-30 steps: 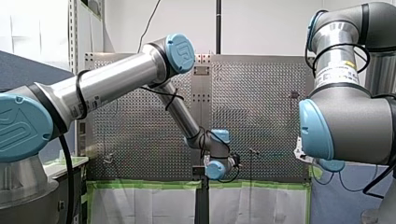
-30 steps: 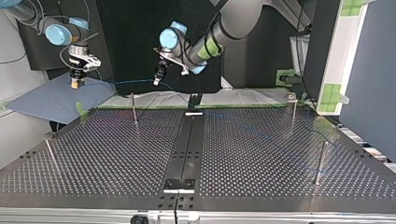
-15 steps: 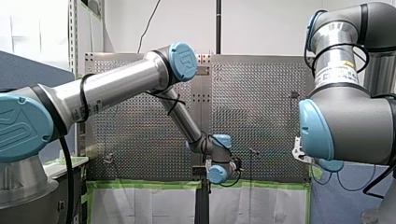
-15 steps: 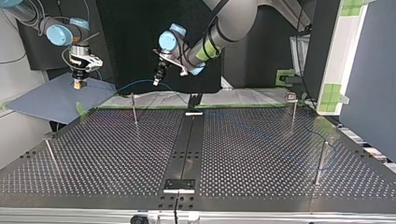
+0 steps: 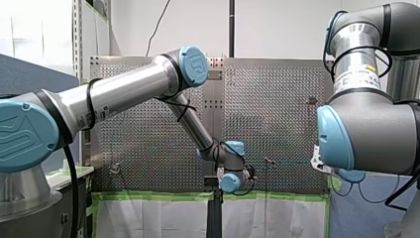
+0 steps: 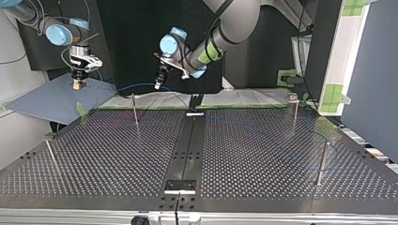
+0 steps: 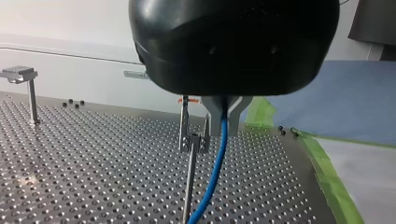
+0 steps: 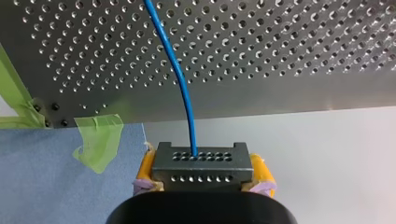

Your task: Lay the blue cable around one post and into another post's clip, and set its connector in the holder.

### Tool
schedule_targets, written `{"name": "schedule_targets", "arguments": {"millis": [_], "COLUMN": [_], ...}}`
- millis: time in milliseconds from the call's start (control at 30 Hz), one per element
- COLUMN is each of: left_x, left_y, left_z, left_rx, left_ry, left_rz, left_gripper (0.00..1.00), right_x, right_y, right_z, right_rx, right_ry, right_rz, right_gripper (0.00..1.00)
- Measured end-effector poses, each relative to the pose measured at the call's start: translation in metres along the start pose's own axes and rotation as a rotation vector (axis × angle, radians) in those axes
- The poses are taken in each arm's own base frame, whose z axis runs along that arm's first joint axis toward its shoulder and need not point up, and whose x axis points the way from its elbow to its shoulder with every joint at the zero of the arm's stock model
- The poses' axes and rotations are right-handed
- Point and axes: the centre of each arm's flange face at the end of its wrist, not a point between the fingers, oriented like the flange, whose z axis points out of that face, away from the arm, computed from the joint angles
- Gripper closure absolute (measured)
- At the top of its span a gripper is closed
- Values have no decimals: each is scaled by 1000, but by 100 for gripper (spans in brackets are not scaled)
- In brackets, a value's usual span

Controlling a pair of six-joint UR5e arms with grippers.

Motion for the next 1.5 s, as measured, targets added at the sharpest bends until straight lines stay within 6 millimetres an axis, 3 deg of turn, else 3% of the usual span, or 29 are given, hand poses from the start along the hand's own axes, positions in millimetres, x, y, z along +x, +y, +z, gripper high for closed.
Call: {"name": "schedule_targets", "arguments": {"millis": [1500], "left_x": [-3], "left_y": [17], "left_z": [9], "left_rx": [-30], "left_ry": [-5], "left_rz": [31], "left_gripper": [100], "right_x": [-5], "right_y": [-11], "right_z": [-4], "right_rx": [25], "right_ry": [-38], "right_rz": [-21], "right_gripper": [100]}}
